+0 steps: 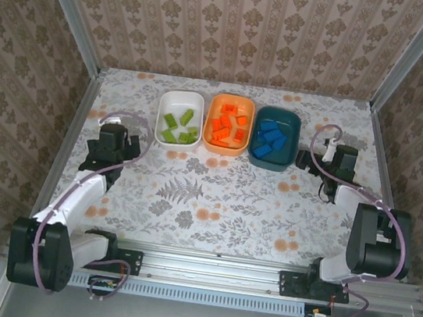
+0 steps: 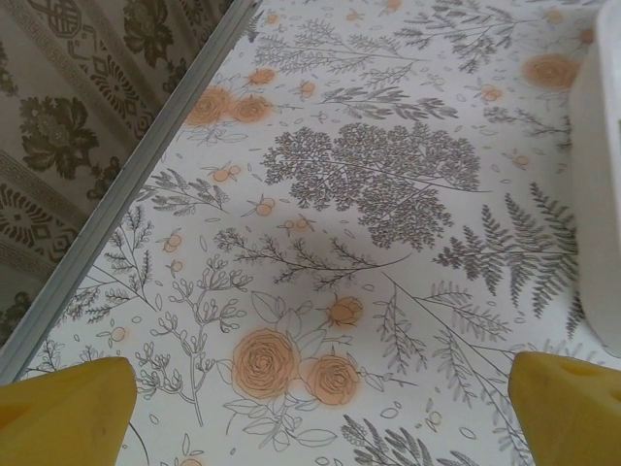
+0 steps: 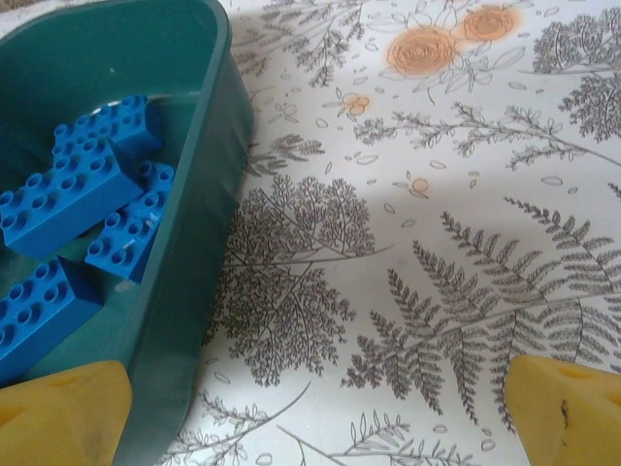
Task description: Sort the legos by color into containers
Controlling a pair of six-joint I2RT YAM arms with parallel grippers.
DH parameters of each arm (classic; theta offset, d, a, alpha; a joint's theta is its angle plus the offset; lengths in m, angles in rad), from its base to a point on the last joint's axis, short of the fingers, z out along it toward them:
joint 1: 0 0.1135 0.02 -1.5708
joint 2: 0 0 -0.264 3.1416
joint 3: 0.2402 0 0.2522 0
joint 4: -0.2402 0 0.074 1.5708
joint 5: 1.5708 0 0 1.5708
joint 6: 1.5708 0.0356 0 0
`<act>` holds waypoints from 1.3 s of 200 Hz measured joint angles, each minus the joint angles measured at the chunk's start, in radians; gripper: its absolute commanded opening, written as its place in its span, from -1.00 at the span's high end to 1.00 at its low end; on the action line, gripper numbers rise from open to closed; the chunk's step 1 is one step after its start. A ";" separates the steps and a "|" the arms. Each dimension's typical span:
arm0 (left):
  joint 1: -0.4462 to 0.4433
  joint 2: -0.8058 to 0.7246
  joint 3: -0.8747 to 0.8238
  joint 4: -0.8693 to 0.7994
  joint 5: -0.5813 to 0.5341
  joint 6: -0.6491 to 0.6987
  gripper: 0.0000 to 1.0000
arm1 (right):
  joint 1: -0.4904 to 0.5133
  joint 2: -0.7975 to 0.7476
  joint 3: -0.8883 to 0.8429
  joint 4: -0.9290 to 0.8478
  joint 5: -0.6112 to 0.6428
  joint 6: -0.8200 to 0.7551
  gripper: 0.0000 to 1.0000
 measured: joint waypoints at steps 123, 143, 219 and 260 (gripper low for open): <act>0.044 0.150 -0.016 0.192 -0.001 0.095 -0.99 | 0.000 0.068 0.000 0.125 0.001 0.003 -1.00; 0.045 0.163 -0.039 0.248 0.019 0.106 -1.00 | 0.000 0.068 -0.001 0.131 0.001 0.003 -1.00; 0.070 0.305 -0.047 0.411 0.099 0.136 -1.00 | 0.000 0.068 -0.004 0.149 0.001 0.003 -1.00; 0.084 0.359 -0.045 0.475 0.152 0.165 -0.99 | 0.000 0.068 -0.008 0.151 0.002 0.003 -1.00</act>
